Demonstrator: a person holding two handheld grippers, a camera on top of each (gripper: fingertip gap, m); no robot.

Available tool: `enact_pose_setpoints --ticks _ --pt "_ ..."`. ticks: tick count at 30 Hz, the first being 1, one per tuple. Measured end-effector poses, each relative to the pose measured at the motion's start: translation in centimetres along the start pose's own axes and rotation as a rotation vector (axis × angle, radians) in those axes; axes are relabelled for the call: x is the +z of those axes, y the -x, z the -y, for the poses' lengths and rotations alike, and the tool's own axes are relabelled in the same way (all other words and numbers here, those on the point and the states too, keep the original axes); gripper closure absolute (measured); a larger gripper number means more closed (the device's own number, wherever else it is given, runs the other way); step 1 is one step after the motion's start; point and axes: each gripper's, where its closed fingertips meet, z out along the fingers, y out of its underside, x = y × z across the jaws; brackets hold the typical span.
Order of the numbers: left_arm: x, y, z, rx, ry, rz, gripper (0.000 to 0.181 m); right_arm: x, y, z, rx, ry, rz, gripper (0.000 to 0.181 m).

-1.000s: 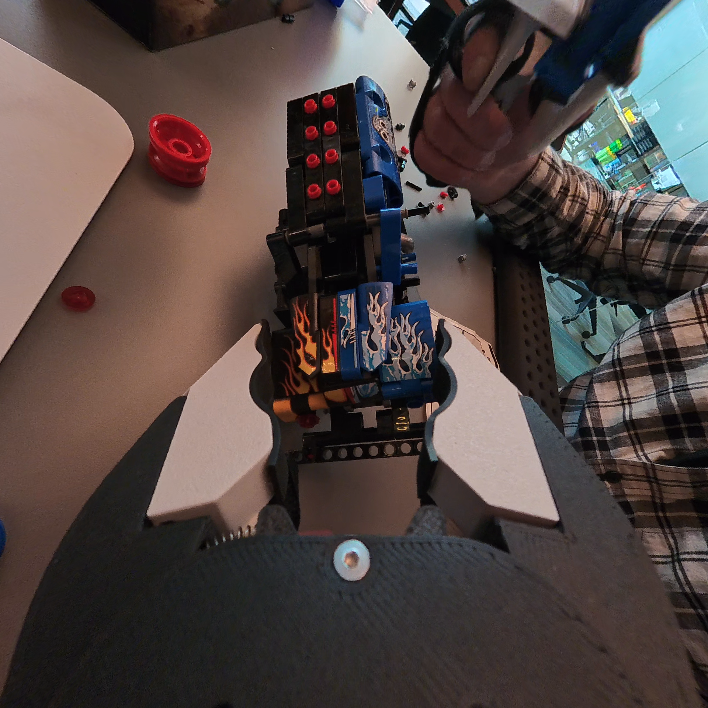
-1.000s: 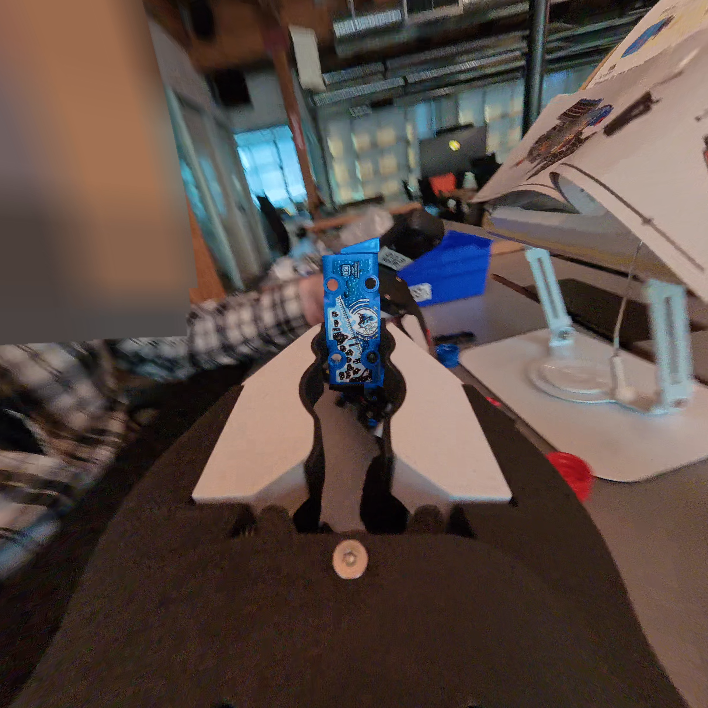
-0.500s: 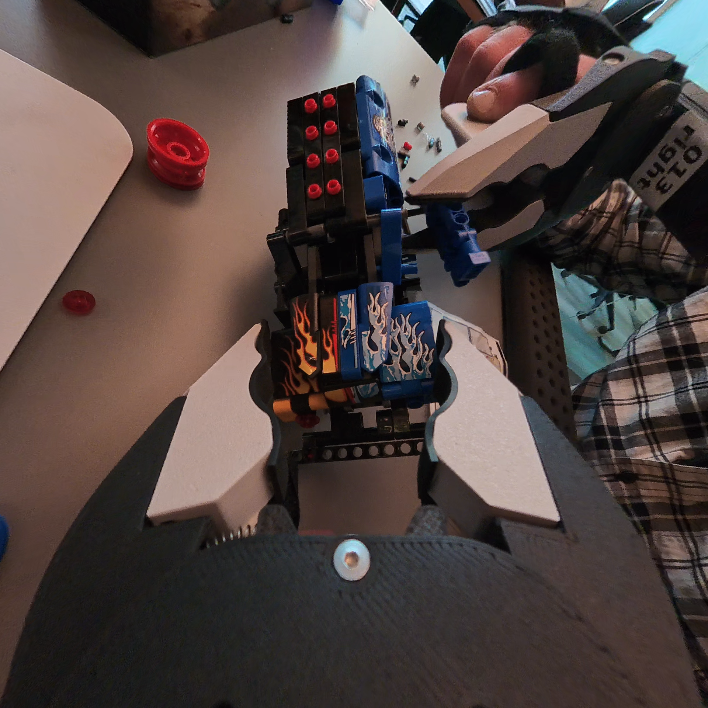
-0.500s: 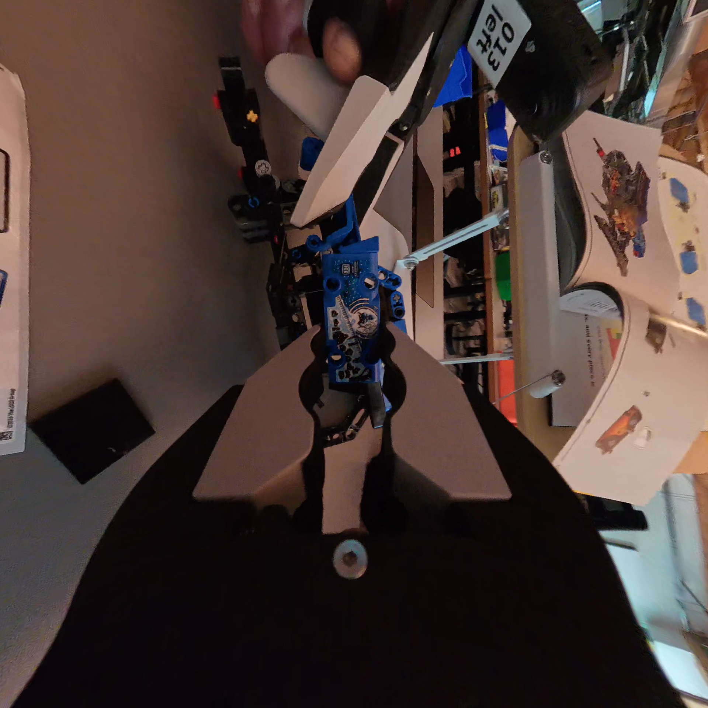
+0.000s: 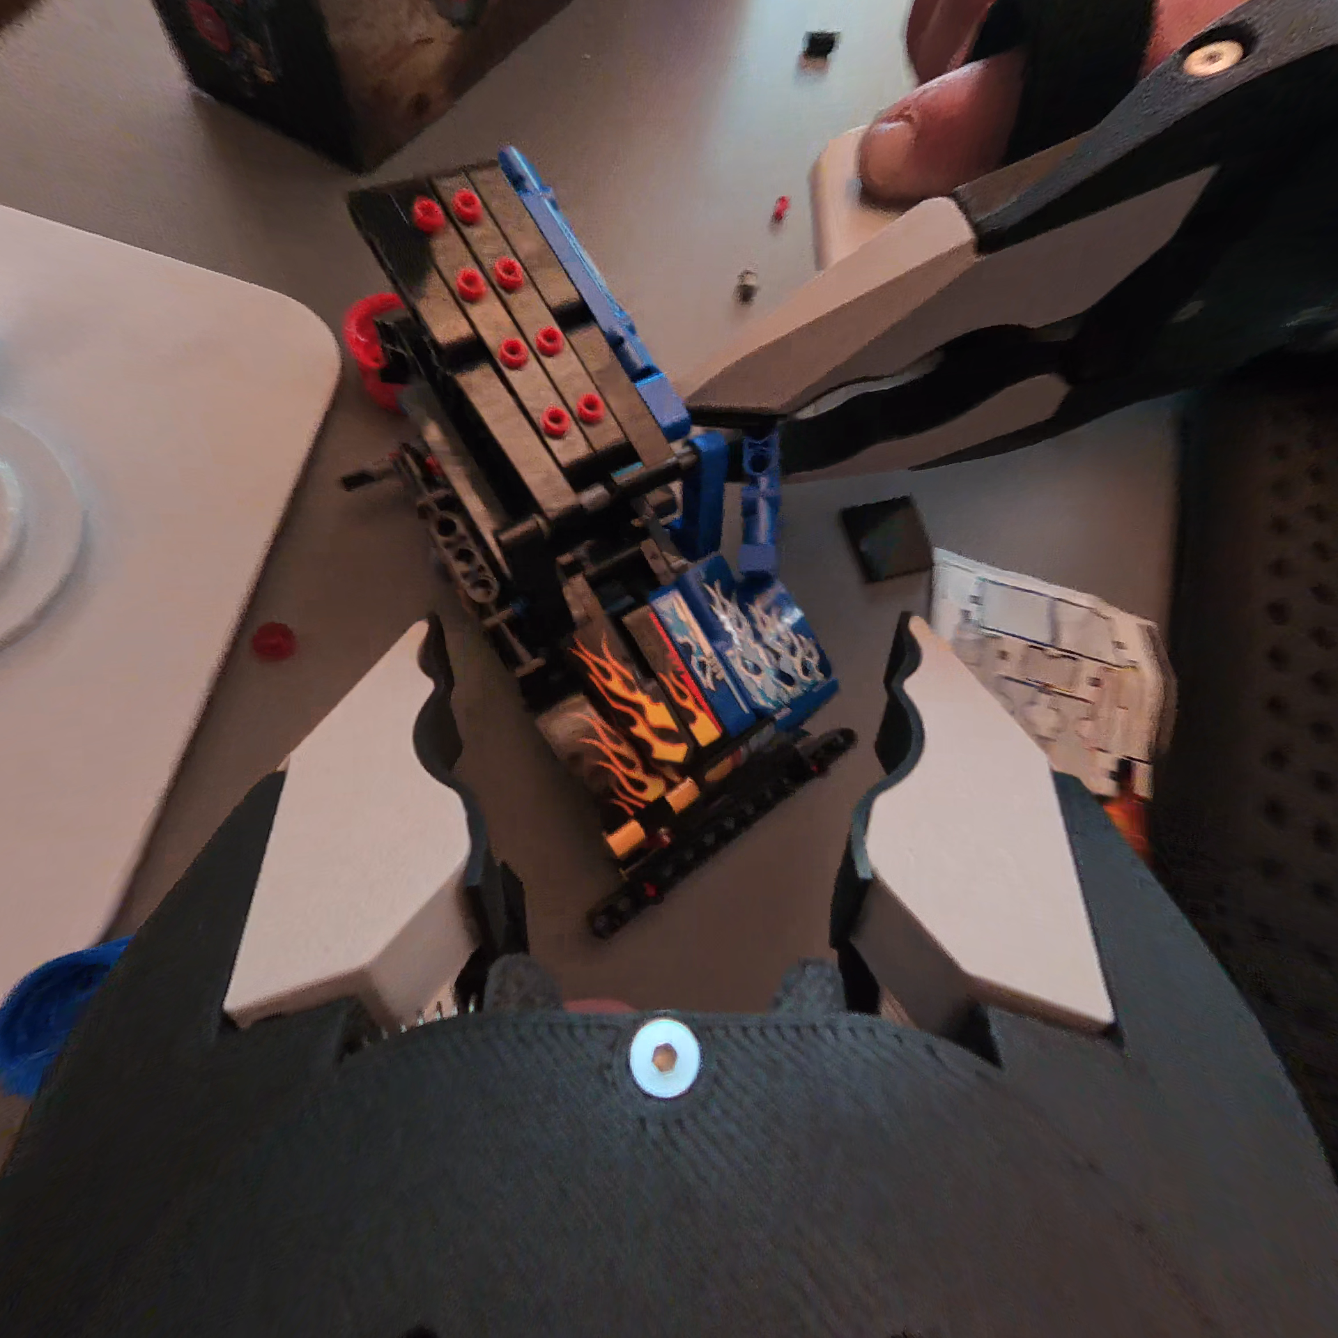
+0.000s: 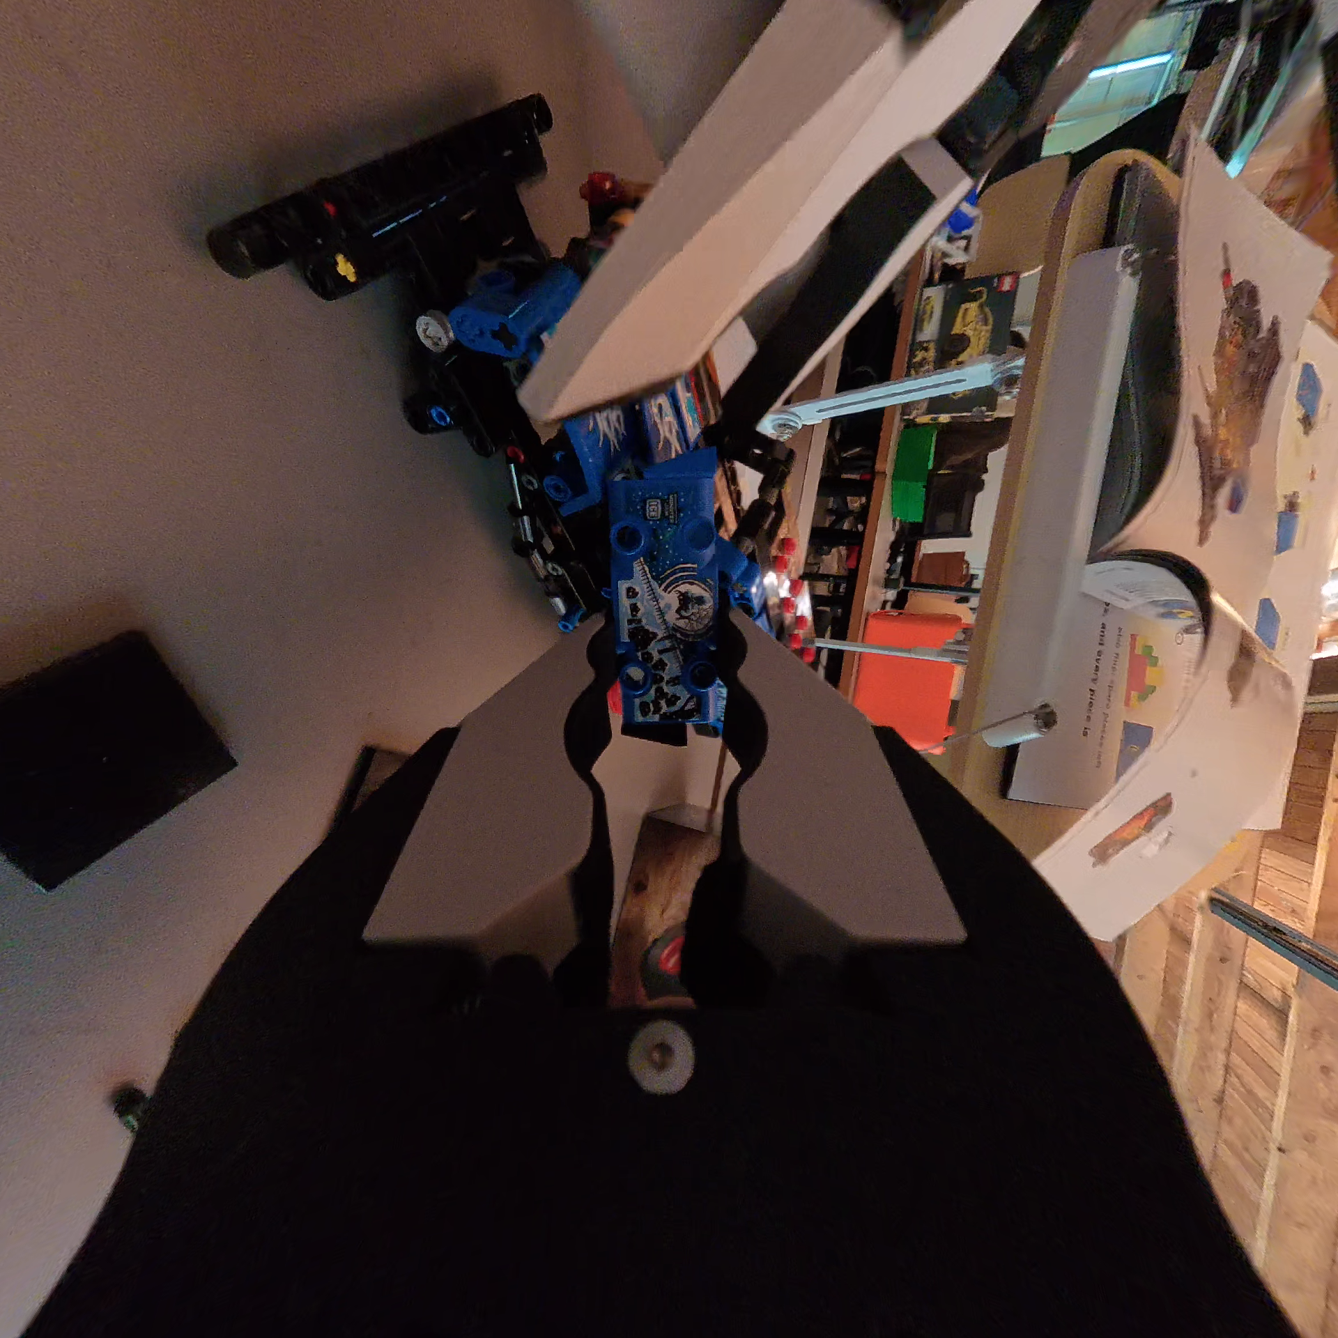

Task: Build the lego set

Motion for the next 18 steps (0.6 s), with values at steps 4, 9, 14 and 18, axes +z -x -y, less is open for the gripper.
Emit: enact_pose_setpoints --ticks 4,9,14,18 --pt "-1.4 1.1 2.6 0.190 -0.058 0.227 0.081 -1.1 -1.2 0.3 -0.004 -0.019 -0.054 0.157" --pt "-1.9 -3.4 5.1 0.416 -0.135 0.182 0.157 -2.6 -2.7 1.0 -0.024 -0.039 -0.138 0.157" --pt "-1.7 -4.6 5.7 0.442 -0.169 0.162 0.174 -3.2 -2.8 0.9 0.010 -0.054 -0.145 0.156" --pt "-2.5 -3.3 6.5 0.502 -0.195 0.340 0.176 -4.0 -3.5 -0.5 0.235 -0.031 -0.084 0.136"
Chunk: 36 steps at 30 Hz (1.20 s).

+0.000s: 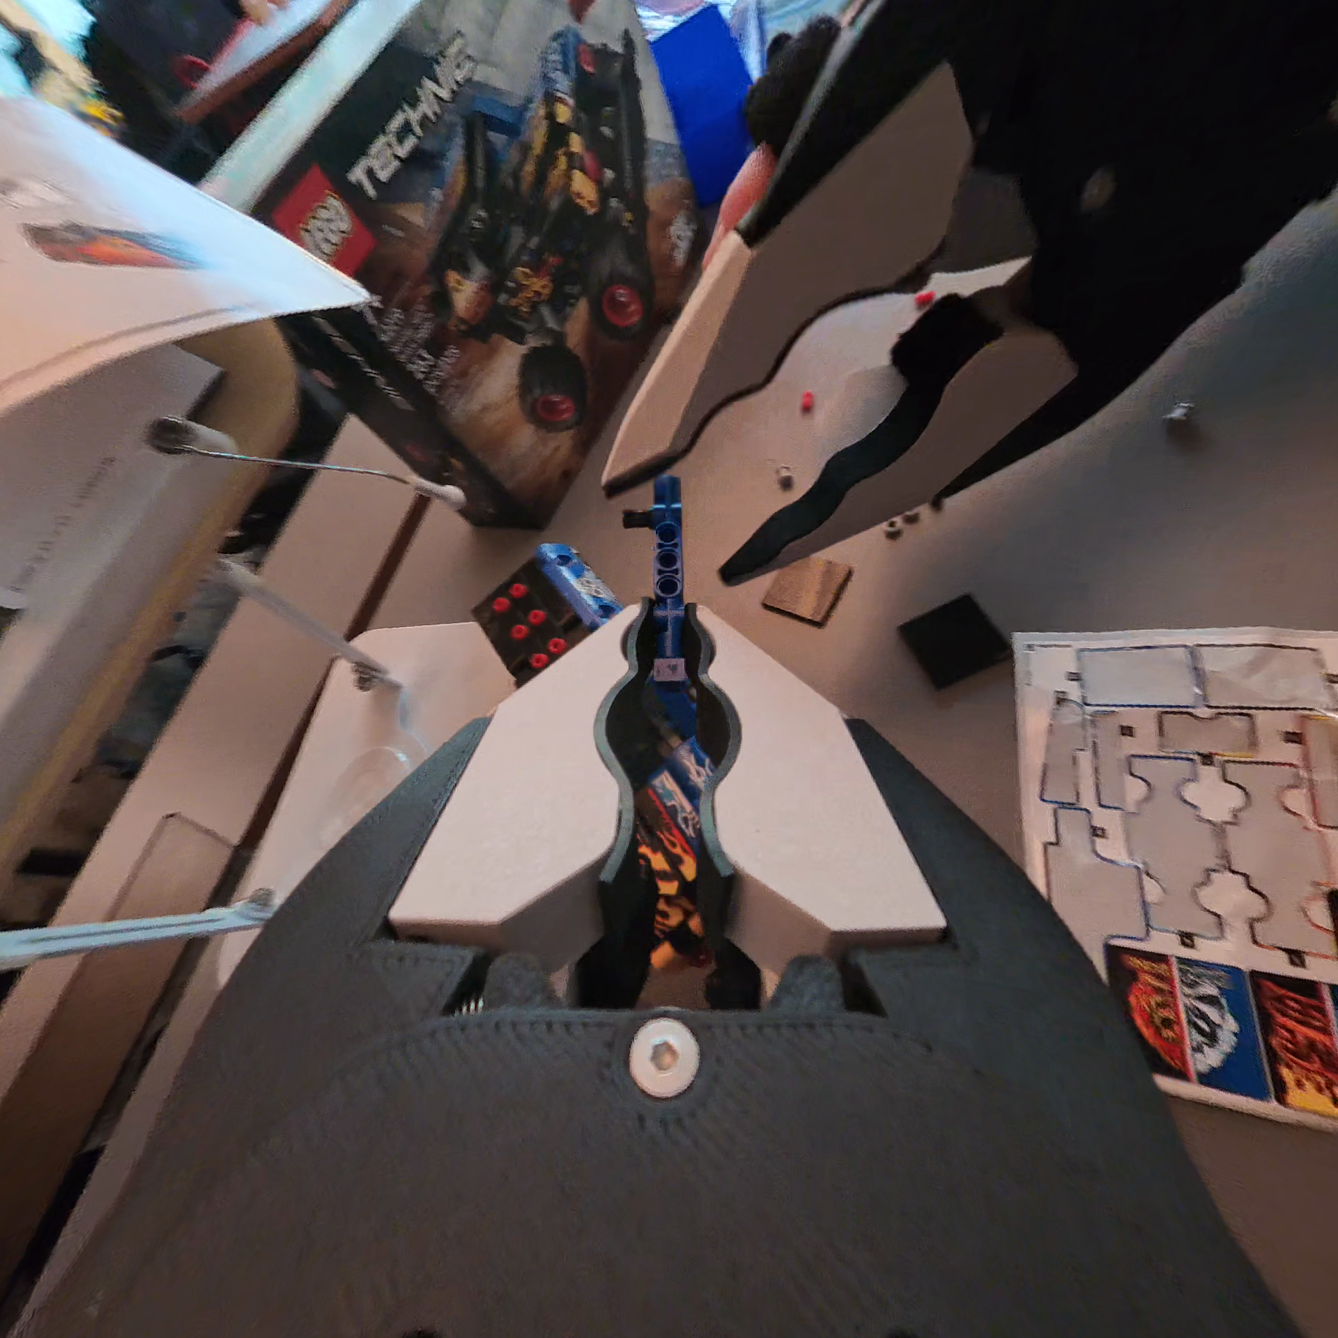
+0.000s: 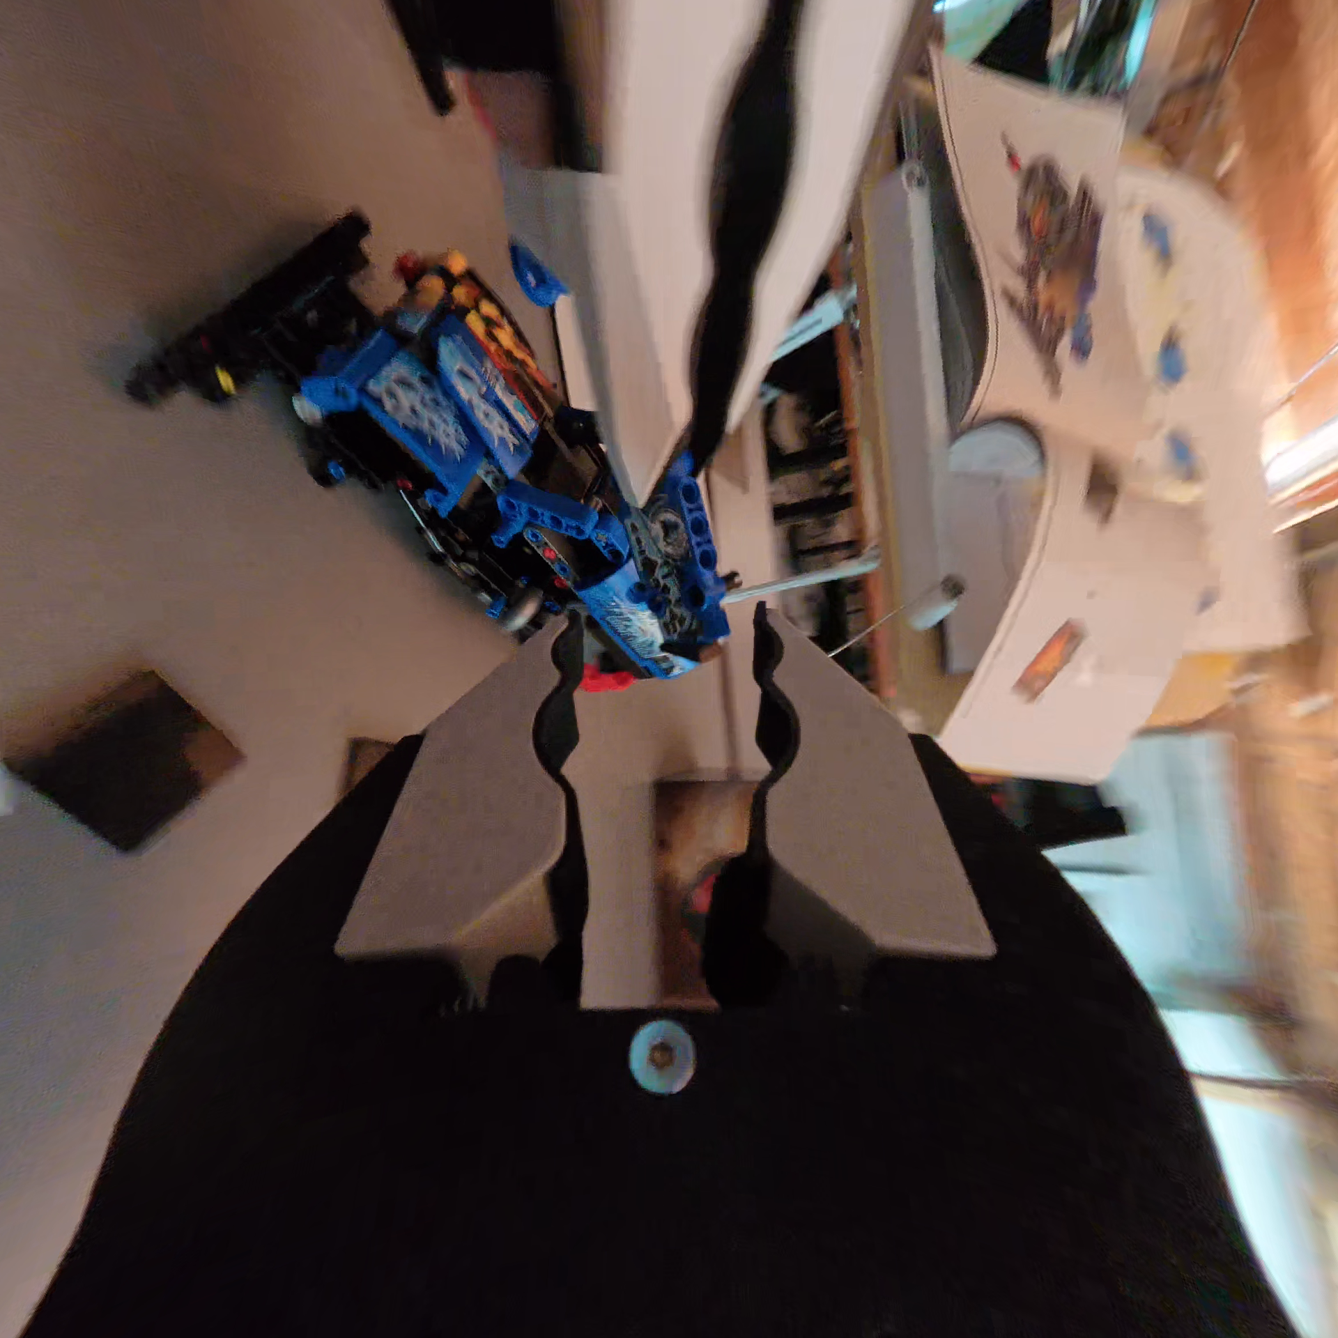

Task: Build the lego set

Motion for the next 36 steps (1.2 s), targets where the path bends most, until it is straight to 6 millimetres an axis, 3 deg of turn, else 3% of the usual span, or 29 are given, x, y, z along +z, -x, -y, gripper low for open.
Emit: enact_pose_setpoints --ticks 6,8,10,13,16,18,21,25,36 --pt "-0.3 -0.2 0.9 0.134 -0.035 0.248 0.176 -1.3 0.2 1.3 1.050 -0.188 0.321 0.127" --pt "-0.4 -0.3 1.5 0.191 -0.054 0.320 0.176 -1.5 -0.3 1.1 1.345 -0.281 0.372 0.127" --pt "-0.8 -0.2 2.0 0.232 -0.074 0.393 0.175 -1.4 -0.4 0.9 1.531 -0.347 0.412 0.124" --pt "-0.8 -0.4 2.3 0.223 -0.074 0.403 0.175 -1.4 -0.2 1.1 1.360 -0.331 0.291 0.124" --pt "-1.0 -0.2 2.3 0.009 -0.151 0.348 0.175 -1.9 -1.4 1.4 0.981 -0.248 0.065 0.113" --pt "-1.2 0.0 2.5 -0.160 -0.223 0.286 0.175 -1.7 -1.0 1.7 0.804 -0.166 -0.009 0.101" --pt "-1.2 0.2 2.9 -0.376 -0.314 0.194 0.175 -1.1 -0.4 2.5 0.744 -0.120 -0.034 0.095" --pt "-1.4 0.1 3.5 -0.540 -0.404 0.096 0.174 -1.2 -1.8 2.1 0.729 -0.103 -0.103 0.111" --pt "-0.1 -0.7 2.6 -0.594 -0.359 0.067 0.175 -1.0 -1.9 1.2 0.542 -0.026 -0.191 0.119"
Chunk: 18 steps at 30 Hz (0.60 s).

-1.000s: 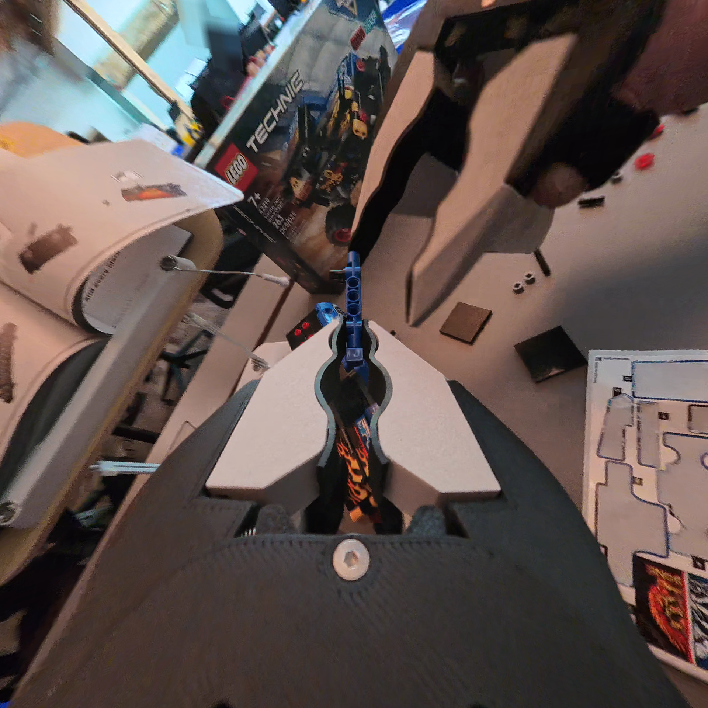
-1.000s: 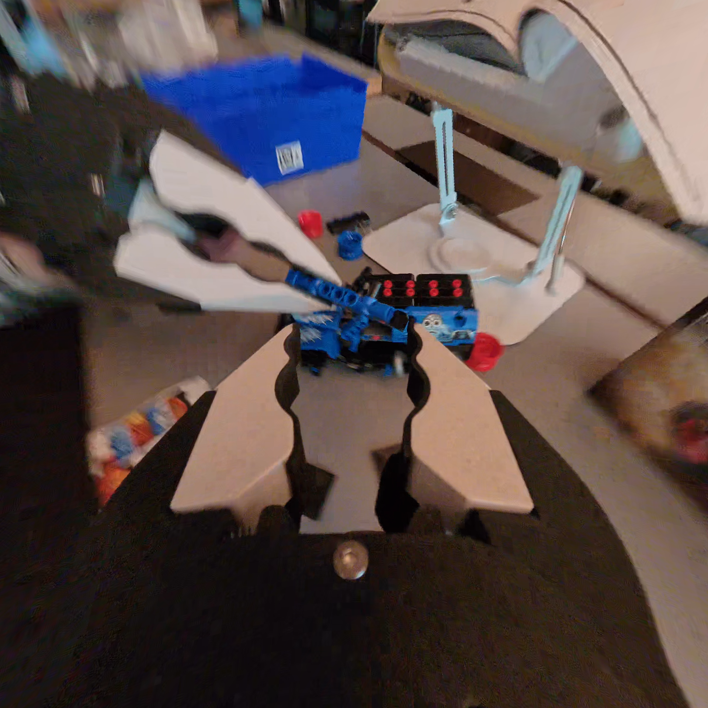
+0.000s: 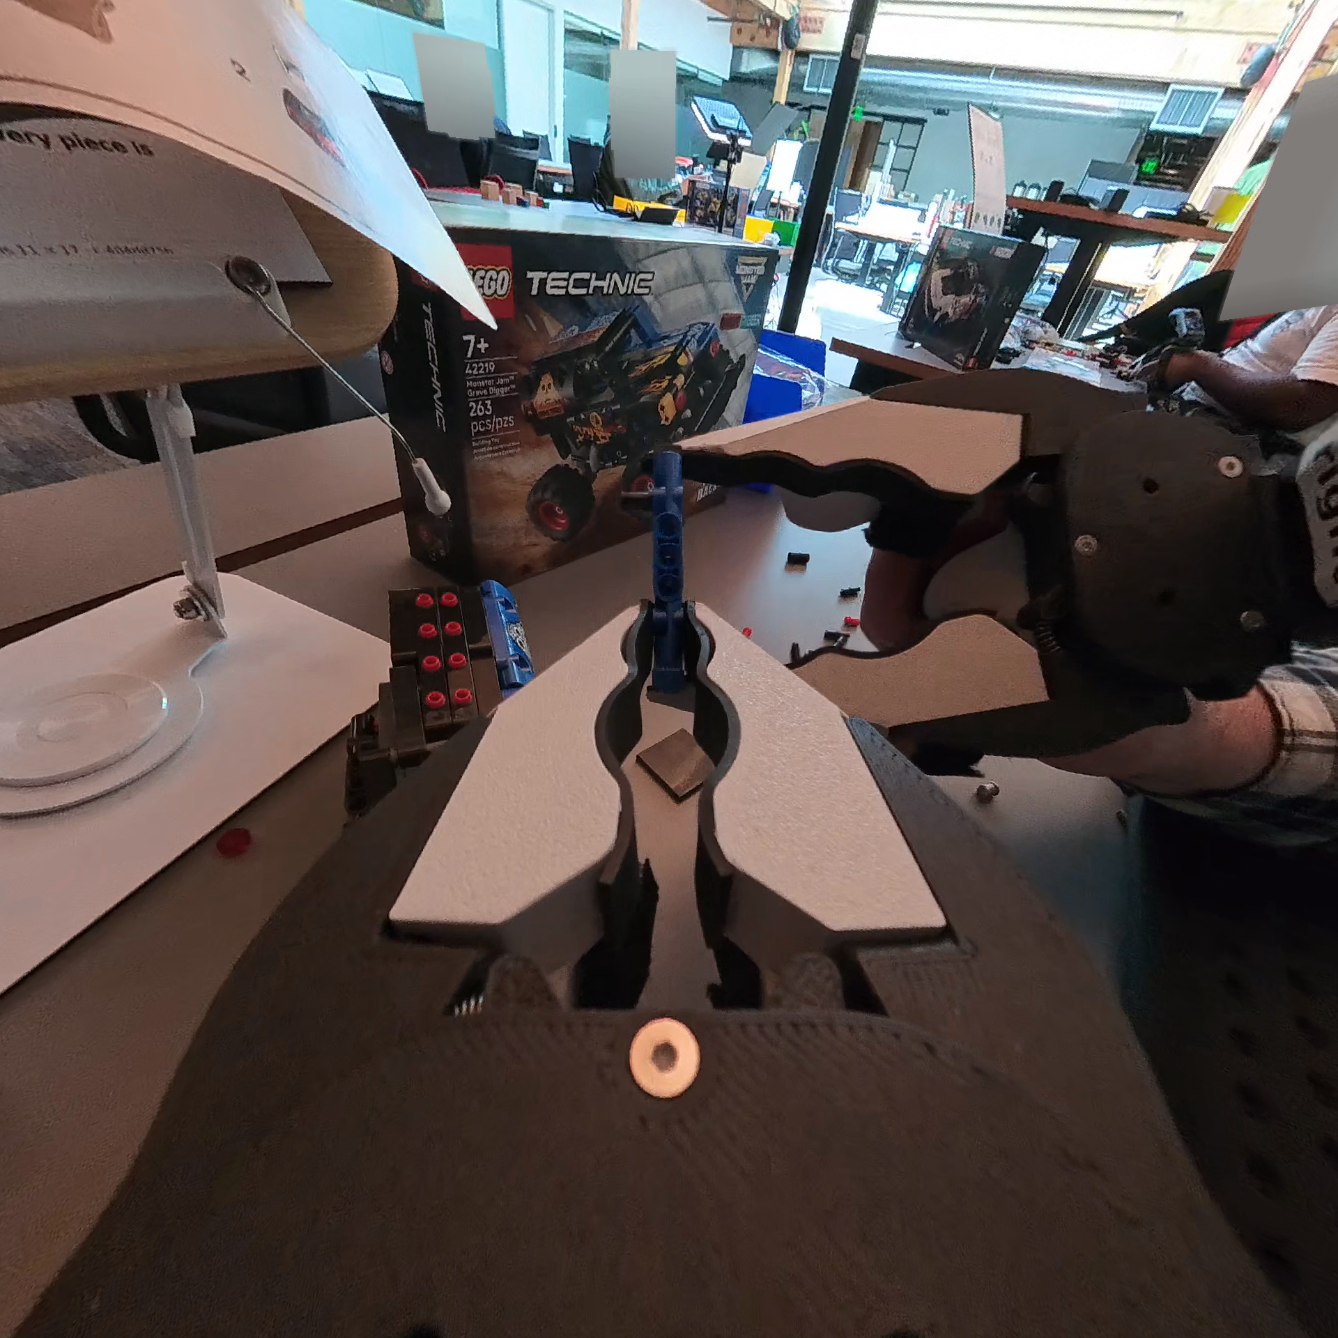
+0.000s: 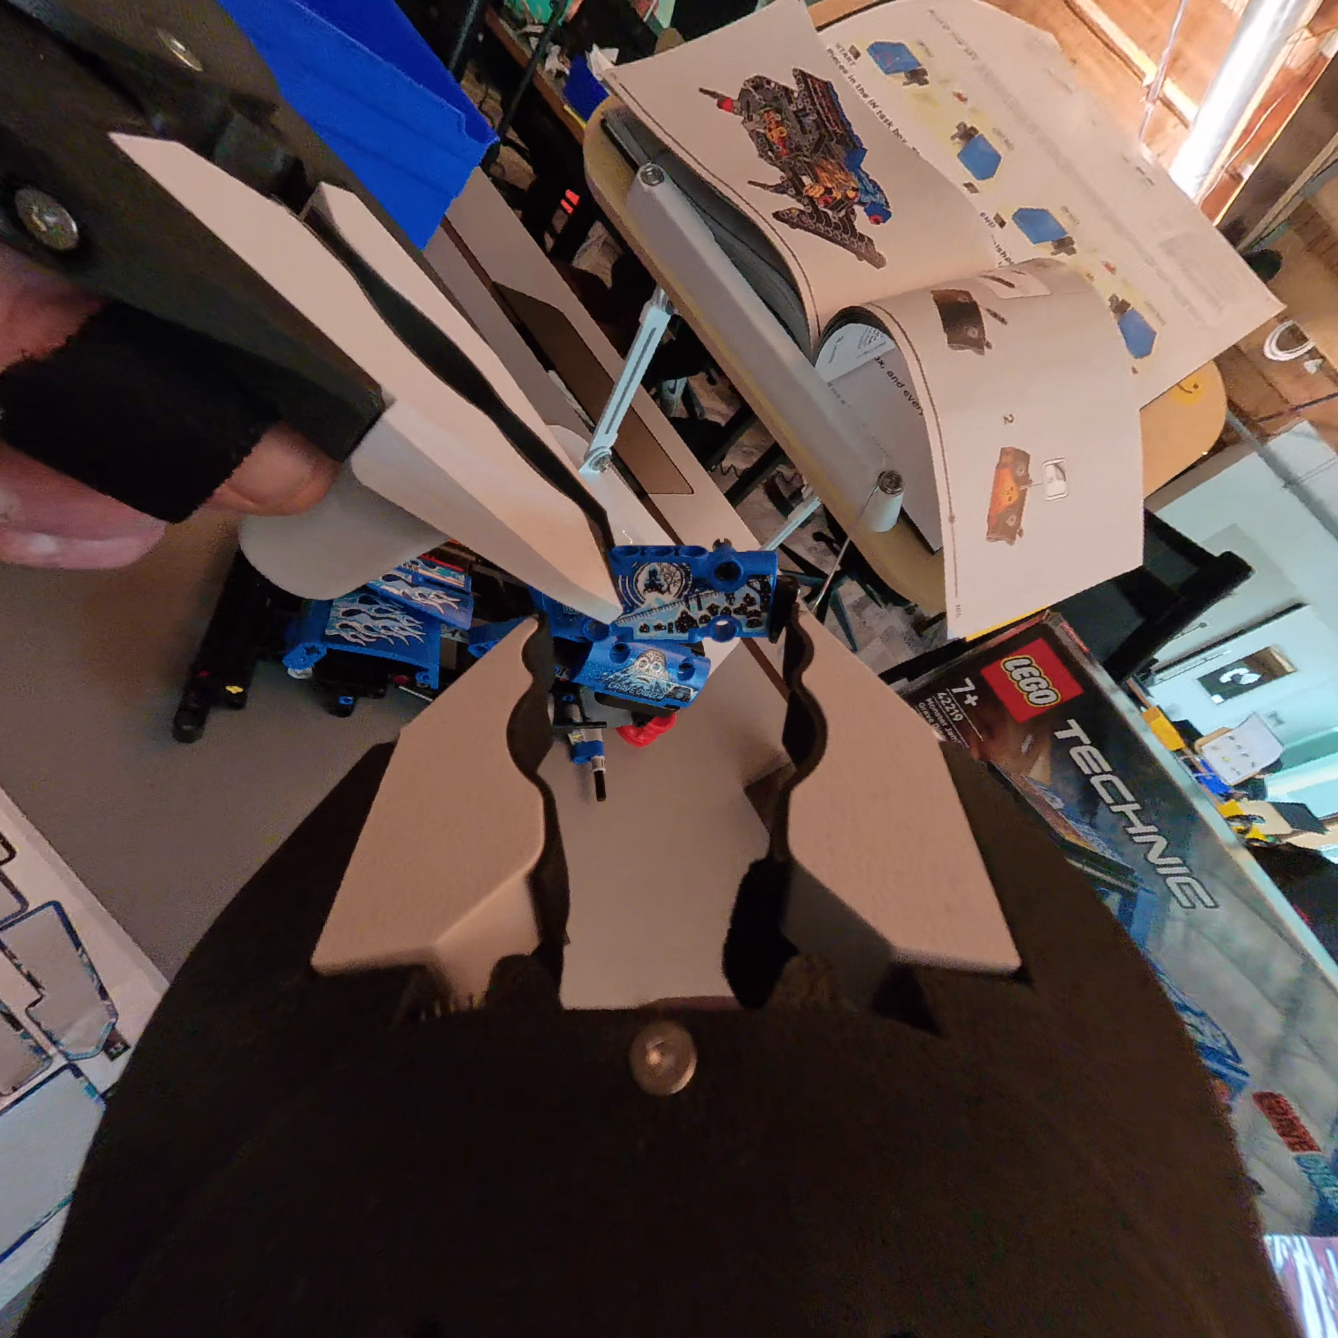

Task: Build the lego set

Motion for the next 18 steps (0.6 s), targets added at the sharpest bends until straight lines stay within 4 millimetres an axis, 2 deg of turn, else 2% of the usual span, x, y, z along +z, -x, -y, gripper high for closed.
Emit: enact_pose_setpoints --ticks 6,8,10,12,15,18 --pt "0.1 -0.1 -0.6 0.004 0.058 -0.045 0.174 0.0 0.7 -0.7 0.073 0.013 0.101 0.120" --pt "-0.1 0.2 -0.5 0.046 0.080 -0.036 0.158 0.5 1.4 -1.9 0.159 0.055 0.177 0.120" --pt "-0.4 1.2 -0.3 0.087 0.115 -0.010 0.141 0.9 2.0 -3.1 0.240 0.088 0.233 0.120" --pt "-0.5 3.1 -0.5 0.124 0.185 0.043 0.124 1.2 2.3 -3.9 0.323 0.111 0.280 0.120" --pt "-0.7 6.1 -1.3 0.190 0.288 0.117 0.126 2.0 3.0 -4.7 0.401 0.139 0.339 0.120" --pt "0.1 6.9 -3.8 0.128 0.429 0.057 0.122 2.6 4.2 -5.9 0.460 0.182 0.408 0.120"
